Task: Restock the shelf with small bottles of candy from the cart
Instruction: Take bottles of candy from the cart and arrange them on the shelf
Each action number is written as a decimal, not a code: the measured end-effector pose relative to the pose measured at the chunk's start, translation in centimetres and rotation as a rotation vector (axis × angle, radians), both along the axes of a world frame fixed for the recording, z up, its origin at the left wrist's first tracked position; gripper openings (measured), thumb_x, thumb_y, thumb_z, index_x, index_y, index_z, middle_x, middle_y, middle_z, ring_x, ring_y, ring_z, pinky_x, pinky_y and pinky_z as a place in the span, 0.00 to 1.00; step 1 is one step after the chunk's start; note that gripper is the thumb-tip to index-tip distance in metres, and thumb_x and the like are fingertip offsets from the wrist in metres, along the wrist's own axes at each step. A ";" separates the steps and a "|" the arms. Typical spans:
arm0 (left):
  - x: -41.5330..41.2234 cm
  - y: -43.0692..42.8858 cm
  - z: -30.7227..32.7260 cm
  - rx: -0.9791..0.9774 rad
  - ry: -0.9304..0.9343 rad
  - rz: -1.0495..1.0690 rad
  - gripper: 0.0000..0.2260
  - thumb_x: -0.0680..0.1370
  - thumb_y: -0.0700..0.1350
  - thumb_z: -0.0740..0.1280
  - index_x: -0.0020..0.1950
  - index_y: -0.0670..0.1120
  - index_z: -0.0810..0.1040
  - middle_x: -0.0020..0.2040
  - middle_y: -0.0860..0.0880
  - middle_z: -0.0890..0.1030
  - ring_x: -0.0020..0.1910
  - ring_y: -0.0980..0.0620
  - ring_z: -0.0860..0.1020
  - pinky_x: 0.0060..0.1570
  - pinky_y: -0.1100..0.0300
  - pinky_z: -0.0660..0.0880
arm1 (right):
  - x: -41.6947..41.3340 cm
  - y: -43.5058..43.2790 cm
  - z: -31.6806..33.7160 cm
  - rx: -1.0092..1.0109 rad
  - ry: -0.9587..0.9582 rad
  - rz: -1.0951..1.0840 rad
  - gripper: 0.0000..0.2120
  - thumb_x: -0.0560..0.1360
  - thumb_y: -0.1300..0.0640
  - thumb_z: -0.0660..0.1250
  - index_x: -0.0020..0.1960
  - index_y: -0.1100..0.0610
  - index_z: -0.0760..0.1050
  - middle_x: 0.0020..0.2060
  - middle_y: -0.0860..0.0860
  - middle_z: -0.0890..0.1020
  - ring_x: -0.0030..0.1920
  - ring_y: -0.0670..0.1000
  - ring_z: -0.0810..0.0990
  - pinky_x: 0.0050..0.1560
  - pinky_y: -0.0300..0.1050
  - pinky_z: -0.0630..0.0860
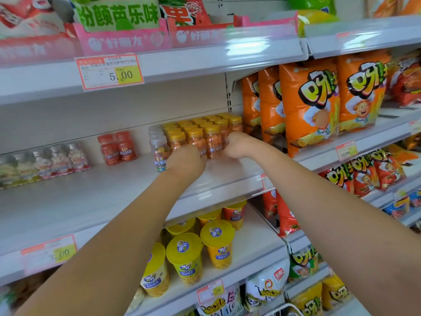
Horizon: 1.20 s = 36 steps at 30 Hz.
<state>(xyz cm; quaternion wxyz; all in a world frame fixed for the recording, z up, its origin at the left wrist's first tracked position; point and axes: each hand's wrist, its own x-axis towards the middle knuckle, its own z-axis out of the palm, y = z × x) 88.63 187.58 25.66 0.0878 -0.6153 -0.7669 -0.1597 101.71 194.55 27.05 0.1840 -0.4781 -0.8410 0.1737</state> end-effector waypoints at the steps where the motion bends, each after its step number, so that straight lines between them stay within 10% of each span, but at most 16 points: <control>1: 0.8 -1.4 0.3 0.046 0.004 -0.023 0.13 0.80 0.49 0.58 0.45 0.42 0.76 0.48 0.41 0.80 0.46 0.41 0.78 0.41 0.55 0.71 | 0.4 -0.9 0.4 0.037 0.045 -0.009 0.12 0.75 0.53 0.69 0.53 0.59 0.79 0.45 0.53 0.78 0.48 0.53 0.76 0.47 0.43 0.71; 6: 5.2 -9.9 -2.2 0.421 -0.104 -0.286 0.11 0.79 0.48 0.60 0.42 0.43 0.75 0.43 0.45 0.77 0.41 0.45 0.74 0.39 0.53 0.71 | 3.5 -8.2 -0.6 0.339 0.424 -0.049 0.06 0.75 0.56 0.68 0.44 0.58 0.76 0.39 0.48 0.76 0.41 0.47 0.74 0.43 0.41 0.70; 10: 6.5 -15.2 -7.7 0.259 -0.179 -0.324 0.21 0.79 0.50 0.60 0.28 0.45 0.64 0.26 0.46 0.68 0.29 0.43 0.67 0.30 0.53 0.63 | 6.2 -13.4 -5.9 0.233 0.472 0.004 0.09 0.74 0.57 0.69 0.39 0.59 0.72 0.32 0.47 0.71 0.33 0.46 0.69 0.35 0.40 0.64; 18: 6.6 -19.0 -24.0 -0.329 -0.481 -0.162 0.18 0.79 0.51 0.62 0.31 0.45 0.66 0.29 0.47 0.69 0.31 0.48 0.71 0.33 0.59 0.62 | 12.0 -18.7 -25.1 -0.306 0.149 -0.163 0.11 0.78 0.53 0.66 0.53 0.60 0.71 0.46 0.50 0.75 0.47 0.52 0.74 0.45 0.42 0.68; 24: 7.5 -21.0 -35.2 -0.666 -0.655 -0.046 0.17 0.79 0.45 0.64 0.65 0.40 0.71 0.61 0.41 0.75 0.46 0.48 0.77 0.41 0.62 0.77 | 15.3 -19.7 -38.7 -0.475 -0.111 -0.372 0.24 0.73 0.52 0.66 0.66 0.57 0.66 0.56 0.56 0.79 0.55 0.58 0.78 0.51 0.48 0.76; 28: 6.2 -22.2 -42.4 -0.740 -0.531 0.025 0.11 0.75 0.45 0.65 0.55 0.43 0.79 0.44 0.45 0.79 0.43 0.48 0.78 0.42 0.57 0.75 | 15.6 -19.6 -42.9 -0.462 -0.217 -0.362 0.33 0.71 0.44 0.67 0.72 0.55 0.62 0.62 0.57 0.76 0.61 0.59 0.74 0.59 0.52 0.75; 36: 9.3 -23.0 -42.3 -0.574 -0.420 -0.024 0.13 0.79 0.48 0.62 0.63 0.50 0.75 0.63 0.49 0.71 0.67 0.48 0.65 0.64 0.56 0.67 | 14.2 -17.9 -42.9 -0.326 -0.555 -0.401 0.40 0.71 0.27 0.51 0.68 0.57 0.67 0.54 0.52 0.82 0.59 0.53 0.78 0.71 0.55 0.56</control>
